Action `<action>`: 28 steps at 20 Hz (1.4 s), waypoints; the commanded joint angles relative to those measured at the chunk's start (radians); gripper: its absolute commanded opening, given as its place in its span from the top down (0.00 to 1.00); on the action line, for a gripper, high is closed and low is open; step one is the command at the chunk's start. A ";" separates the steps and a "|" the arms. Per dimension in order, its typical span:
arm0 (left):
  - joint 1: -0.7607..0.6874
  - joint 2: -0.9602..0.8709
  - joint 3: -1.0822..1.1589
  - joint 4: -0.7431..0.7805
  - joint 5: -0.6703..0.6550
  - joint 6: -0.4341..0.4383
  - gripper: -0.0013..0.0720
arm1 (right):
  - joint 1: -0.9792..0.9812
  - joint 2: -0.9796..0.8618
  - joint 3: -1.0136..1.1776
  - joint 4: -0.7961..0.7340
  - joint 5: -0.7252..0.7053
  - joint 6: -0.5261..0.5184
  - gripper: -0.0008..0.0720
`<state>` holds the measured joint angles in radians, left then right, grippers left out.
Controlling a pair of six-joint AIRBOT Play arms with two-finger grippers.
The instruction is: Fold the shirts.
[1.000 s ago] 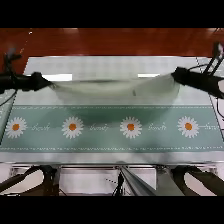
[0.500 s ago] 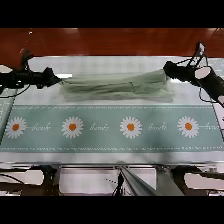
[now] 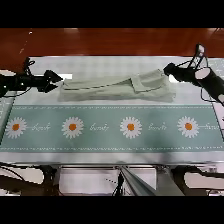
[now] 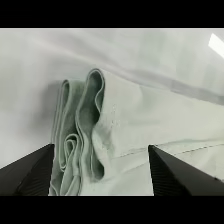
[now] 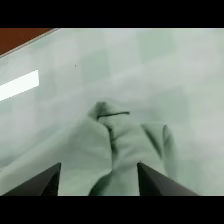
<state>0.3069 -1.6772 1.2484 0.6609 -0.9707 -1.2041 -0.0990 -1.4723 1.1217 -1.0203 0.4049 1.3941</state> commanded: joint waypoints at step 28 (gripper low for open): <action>-0.263 0.076 0.051 -0.030 -0.227 0.026 0.05 | 0.021 -0.161 0.001 0.744 0.224 -0.278 0.96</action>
<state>0.0586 -1.6024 1.2991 0.6365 -1.1969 -1.1782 -0.0875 -1.6894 1.1217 -0.3328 0.5987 1.2209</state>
